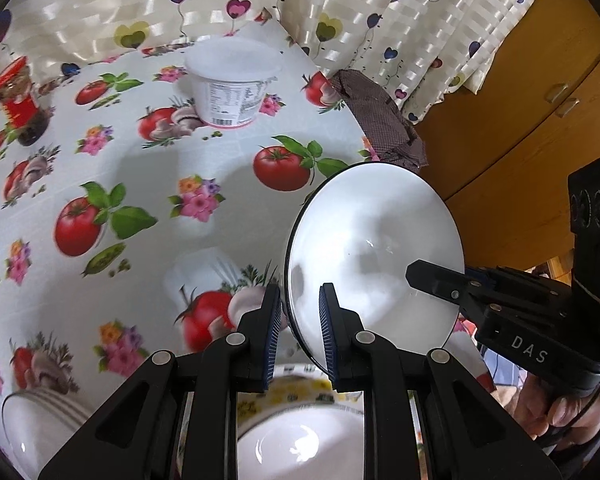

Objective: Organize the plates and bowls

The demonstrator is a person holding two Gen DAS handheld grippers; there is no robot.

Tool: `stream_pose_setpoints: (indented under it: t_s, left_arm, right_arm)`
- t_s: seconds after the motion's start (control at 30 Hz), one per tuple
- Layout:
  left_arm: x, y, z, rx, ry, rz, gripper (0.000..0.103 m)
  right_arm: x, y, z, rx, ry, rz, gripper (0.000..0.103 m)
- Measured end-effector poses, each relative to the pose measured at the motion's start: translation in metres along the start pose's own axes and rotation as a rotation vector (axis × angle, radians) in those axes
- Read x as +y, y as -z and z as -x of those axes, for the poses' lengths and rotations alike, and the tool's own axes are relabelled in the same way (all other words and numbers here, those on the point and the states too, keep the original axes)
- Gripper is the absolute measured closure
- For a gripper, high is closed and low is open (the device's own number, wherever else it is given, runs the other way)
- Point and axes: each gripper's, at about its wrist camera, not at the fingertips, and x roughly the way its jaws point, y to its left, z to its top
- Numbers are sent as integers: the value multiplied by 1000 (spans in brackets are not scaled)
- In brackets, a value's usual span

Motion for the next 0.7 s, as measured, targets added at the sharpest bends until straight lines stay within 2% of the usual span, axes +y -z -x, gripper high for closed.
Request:
stream_pose_setpoints:
  t_s: [0.33,0.7]
  left_arm:
    - [10,33,46,-37,-43,8,84]
    - [11,79,70,-30,-47,7,84]
  right_arm:
    - [43,25,18,2,-17,67,87]
    - [68,70,36,12,-23,111,87]
